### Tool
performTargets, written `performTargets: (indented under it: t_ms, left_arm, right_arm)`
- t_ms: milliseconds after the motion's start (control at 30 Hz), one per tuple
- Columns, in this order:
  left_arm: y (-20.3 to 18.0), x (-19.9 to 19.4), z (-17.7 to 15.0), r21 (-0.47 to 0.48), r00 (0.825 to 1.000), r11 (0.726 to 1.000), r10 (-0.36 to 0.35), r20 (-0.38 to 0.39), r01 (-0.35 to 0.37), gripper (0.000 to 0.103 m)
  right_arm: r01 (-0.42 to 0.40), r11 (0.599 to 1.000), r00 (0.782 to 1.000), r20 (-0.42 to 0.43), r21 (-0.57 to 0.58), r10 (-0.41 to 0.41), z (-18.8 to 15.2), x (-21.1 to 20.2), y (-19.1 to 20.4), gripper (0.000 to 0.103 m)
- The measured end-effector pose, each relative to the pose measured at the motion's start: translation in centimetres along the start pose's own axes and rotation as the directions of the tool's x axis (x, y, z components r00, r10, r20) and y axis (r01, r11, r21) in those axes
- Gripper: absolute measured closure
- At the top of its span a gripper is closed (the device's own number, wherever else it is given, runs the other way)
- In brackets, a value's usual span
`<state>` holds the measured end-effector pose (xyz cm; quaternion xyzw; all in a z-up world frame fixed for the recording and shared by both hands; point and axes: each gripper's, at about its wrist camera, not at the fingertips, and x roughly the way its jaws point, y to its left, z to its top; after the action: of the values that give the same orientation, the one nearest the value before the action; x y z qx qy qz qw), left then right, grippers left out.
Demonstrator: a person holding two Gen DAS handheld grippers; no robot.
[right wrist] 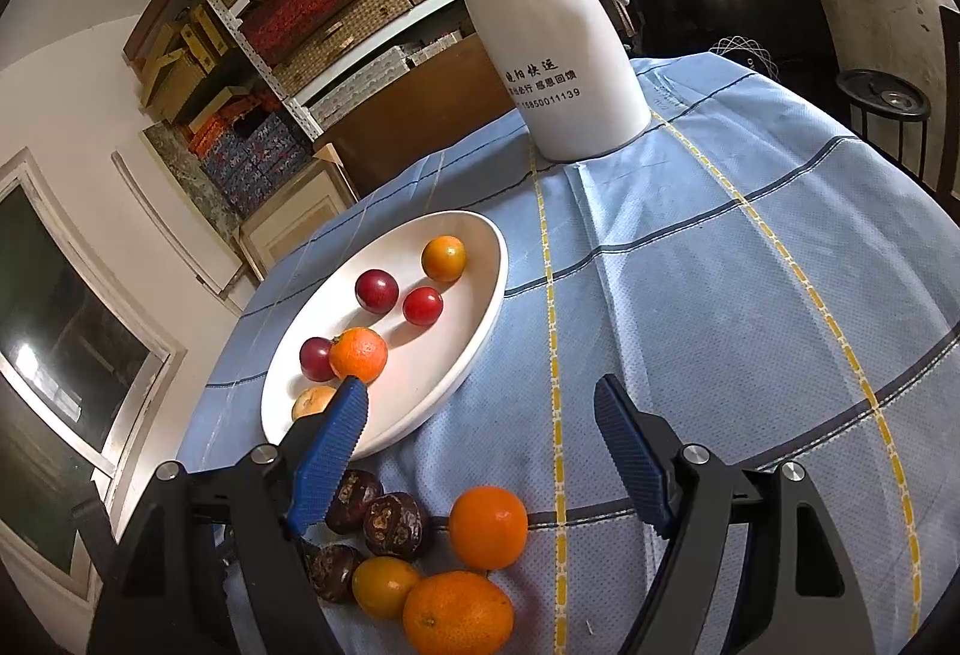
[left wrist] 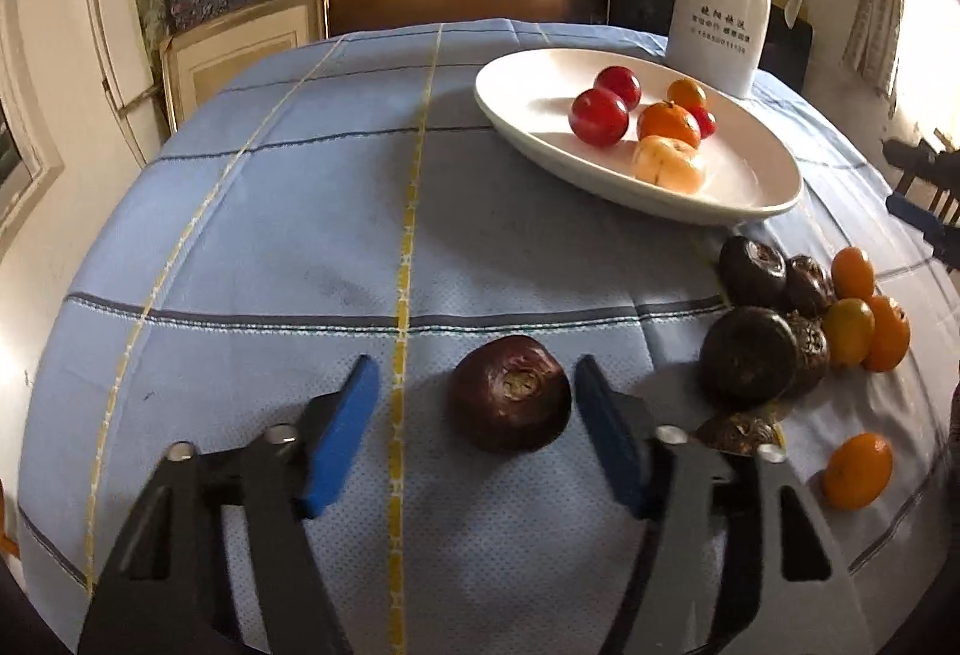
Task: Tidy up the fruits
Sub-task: 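Grasp the dark brown round fruit with the left tool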
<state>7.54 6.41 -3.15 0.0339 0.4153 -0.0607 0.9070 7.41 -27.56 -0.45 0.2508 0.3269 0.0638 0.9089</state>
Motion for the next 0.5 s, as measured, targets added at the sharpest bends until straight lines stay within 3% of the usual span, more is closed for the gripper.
performTargets:
  t_ms: [167, 333, 500]
  left_arm:
    - [-1.0, 0.5, -0.1, 0.034, 0.999, 0.999, -0.029, -0.027, 0.030, 0.062]
    - [-1.1, 0.4, -0.2, 0.039, 0.999, 0.999, -0.034, -0.025, 0.035, 0.062]
    - [-0.8, 0.4, -0.2, 0.019, 0.998, 0.999, -0.048, -0.026, 0.049, 0.062]
  right_arm:
    - [0.002, 1.000, 1.000, -0.007, -0.010, -0.002, -0.1, 0.1, 0.3, 0.024]
    - [-0.001, 1.000, 1.000, -0.028, -0.025, 0.001, -0.3, 0.2, 0.4, 0.024]
    - [-0.031, 0.999, 0.989, -0.144, -0.044, 0.025, -2.0, 0.5, 0.0, 0.025]
